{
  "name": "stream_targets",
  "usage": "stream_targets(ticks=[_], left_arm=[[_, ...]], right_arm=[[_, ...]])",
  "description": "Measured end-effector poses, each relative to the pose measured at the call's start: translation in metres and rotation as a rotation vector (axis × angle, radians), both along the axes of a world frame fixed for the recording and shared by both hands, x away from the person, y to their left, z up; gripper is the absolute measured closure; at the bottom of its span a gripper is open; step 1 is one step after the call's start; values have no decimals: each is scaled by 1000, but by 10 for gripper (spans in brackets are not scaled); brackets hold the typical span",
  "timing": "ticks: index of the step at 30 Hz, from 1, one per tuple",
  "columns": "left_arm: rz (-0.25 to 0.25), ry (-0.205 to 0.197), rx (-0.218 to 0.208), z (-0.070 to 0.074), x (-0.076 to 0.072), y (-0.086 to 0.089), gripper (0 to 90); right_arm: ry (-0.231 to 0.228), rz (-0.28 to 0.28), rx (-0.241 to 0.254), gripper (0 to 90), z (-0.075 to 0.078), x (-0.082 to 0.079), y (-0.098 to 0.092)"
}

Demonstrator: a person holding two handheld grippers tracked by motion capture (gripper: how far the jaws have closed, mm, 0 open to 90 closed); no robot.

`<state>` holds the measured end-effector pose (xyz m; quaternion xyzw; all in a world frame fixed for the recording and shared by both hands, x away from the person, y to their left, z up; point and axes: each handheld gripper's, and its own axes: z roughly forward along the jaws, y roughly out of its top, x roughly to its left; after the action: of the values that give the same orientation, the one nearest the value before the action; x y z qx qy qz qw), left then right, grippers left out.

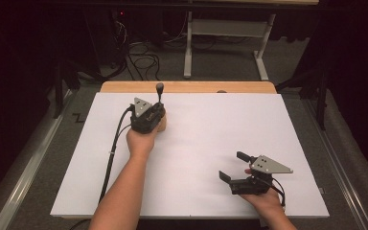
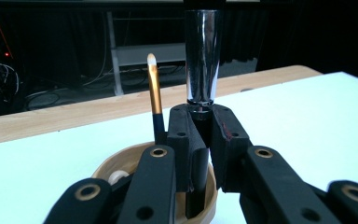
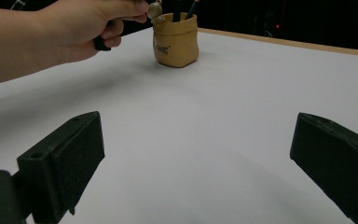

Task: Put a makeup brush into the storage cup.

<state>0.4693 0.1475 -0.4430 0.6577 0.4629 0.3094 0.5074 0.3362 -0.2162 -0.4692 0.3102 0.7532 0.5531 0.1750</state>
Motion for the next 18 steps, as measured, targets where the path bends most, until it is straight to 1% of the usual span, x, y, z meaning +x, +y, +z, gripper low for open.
stream_targets(ticks=[5,7,9,13,14,16,18], left_arm=[[4,23,20,-3,1,0,789],[-4,31,15,-3,1,0,788],[-13,28,7,-3,1,-1,780],[-32,39,-49,-1,1,1,586],[-29,35,-47,0,1,1,547],[-27,28,-47,1,0,0,502],[-33,28,-51,1,0,0,488]], right_arm=[[1,0,2,36,0,0,0],[1,1,1,37,0,0,0],[1,2,-2,37,0,0,0],[5,0,2,38,0,0,0],[5,-1,3,37,0,0,1],[2,0,2,37,1,0,1],[-2,3,1,37,1,0,1]])
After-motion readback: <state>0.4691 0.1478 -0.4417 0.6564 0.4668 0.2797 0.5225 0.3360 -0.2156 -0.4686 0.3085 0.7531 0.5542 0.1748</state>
